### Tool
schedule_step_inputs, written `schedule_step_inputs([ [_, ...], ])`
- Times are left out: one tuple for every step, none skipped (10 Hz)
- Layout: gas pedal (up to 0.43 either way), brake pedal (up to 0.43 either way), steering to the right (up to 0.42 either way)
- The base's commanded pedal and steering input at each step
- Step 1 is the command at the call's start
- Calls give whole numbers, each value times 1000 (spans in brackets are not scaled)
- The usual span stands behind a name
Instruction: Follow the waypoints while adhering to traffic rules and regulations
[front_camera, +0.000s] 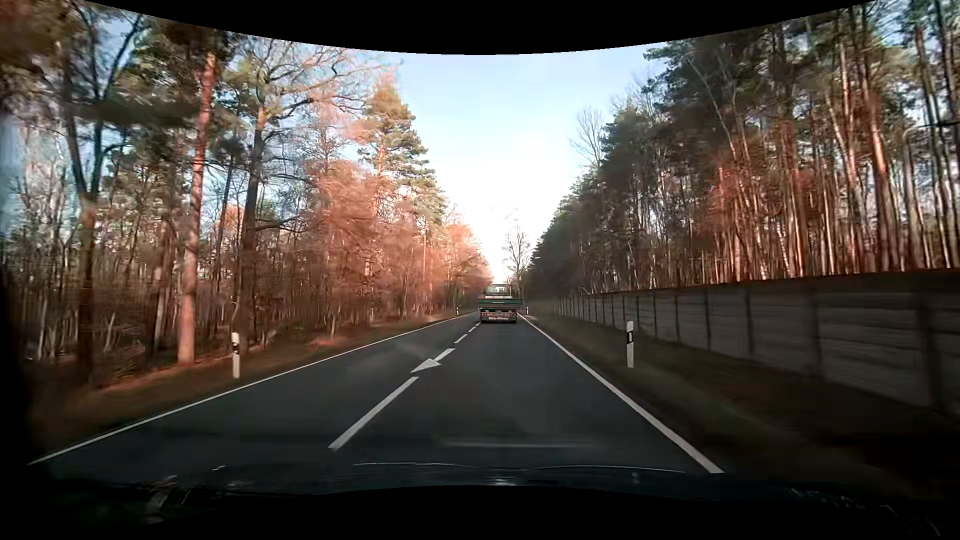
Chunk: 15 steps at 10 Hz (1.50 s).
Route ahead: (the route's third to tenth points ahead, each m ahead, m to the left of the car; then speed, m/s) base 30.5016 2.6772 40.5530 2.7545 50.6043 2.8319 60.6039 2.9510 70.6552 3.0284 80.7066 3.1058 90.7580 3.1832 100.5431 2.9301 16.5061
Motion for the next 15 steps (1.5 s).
schedule_step_inputs([
  [110, 0, -2],
  [118, 0, -2],
  [118, 0, -2],
  [130, 0, -2],
  [130, 0, -3],
  [130, 0, -2],
  [130, 0, -2],
  [130, 0, -2],
  [130, 0, -3],
  [130, 0, -2],
  [130, 0, -2],
  [130, 0, -3],
  [130, 0, -2],
  [130, 0, -2],
  [130, 0, -2],
])
